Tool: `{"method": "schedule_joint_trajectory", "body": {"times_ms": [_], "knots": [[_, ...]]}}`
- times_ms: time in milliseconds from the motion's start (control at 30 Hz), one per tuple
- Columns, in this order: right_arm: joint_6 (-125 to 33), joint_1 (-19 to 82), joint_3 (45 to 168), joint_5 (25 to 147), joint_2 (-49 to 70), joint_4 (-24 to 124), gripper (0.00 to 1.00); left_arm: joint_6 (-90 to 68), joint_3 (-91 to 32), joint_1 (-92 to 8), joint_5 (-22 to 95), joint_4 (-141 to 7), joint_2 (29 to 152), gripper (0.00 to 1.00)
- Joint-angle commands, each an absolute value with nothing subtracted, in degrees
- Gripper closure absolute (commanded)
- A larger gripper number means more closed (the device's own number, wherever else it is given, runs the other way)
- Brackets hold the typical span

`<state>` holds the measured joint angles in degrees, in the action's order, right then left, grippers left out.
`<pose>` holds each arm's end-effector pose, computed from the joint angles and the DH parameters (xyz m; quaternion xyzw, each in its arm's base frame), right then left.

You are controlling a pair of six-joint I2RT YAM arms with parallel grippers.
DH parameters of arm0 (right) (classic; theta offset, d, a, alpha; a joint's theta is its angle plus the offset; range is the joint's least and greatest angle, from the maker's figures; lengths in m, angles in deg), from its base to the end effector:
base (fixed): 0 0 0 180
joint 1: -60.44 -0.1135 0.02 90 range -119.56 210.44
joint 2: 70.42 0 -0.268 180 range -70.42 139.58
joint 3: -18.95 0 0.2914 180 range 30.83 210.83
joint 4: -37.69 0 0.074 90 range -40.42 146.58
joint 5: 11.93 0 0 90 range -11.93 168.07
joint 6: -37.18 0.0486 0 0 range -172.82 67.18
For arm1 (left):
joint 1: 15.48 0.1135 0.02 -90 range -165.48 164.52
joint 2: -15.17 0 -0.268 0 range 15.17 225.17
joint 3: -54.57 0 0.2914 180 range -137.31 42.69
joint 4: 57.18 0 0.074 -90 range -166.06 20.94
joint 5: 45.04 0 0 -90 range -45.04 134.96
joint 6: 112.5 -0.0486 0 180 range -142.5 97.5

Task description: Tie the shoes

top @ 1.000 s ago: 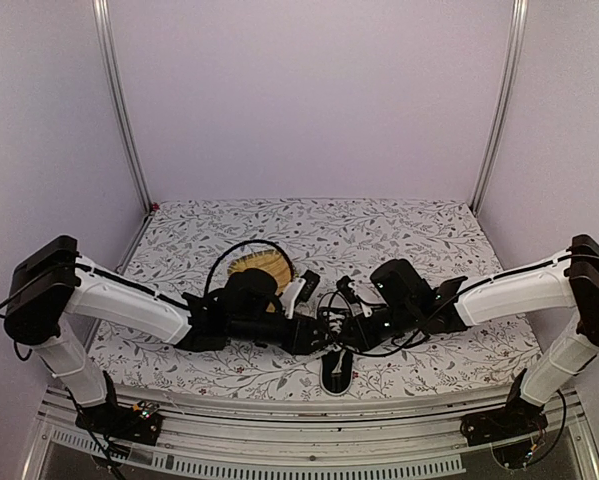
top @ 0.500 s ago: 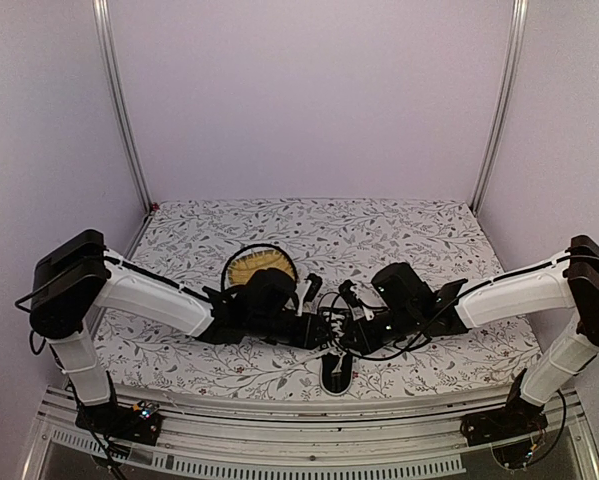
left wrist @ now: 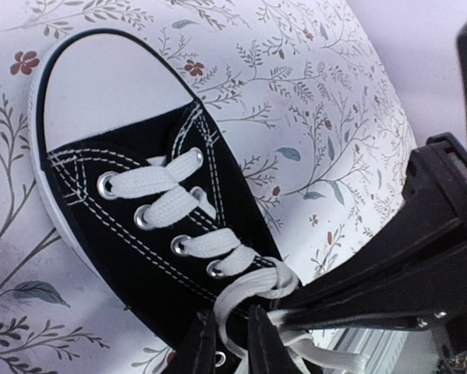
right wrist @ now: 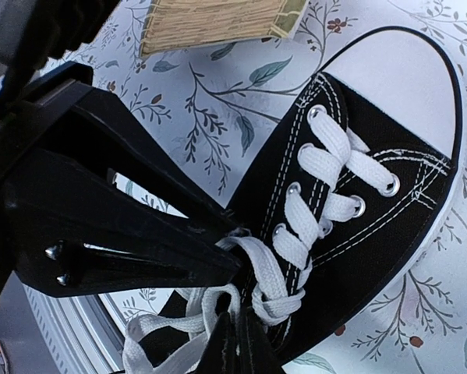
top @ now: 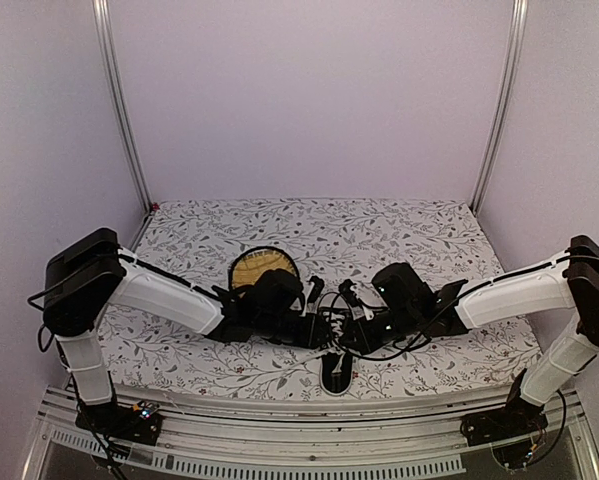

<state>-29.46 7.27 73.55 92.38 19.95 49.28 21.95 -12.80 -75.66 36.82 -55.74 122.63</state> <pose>0.1943 0.2795 0.1221 -0.2815 0.8816 0.3145 0.2114 0.2022 -0.3667 0.1052 0.1535 0.8863 -0.3811 0.2136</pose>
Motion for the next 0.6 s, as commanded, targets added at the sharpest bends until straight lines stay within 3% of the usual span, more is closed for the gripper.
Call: {"method": "schedule_joint_trajectory", "body": {"times_ms": [0,133,567], "knots": [[-28.70,7.30,72.93,92.63,19.46,47.76,0.98,22.43,-13.98,-74.80,36.47,-56.67,124.77,0.87],[-27.88,7.31,73.01,92.41,19.06,47.11,0.98,22.92,-13.64,-74.70,36.25,-56.06,125.14,1.00],[-27.31,7.30,75.87,90.33,21.38,47.07,0.98,23.03,-8.06,-74.68,38.83,-48.35,118.62,1.00]]}}
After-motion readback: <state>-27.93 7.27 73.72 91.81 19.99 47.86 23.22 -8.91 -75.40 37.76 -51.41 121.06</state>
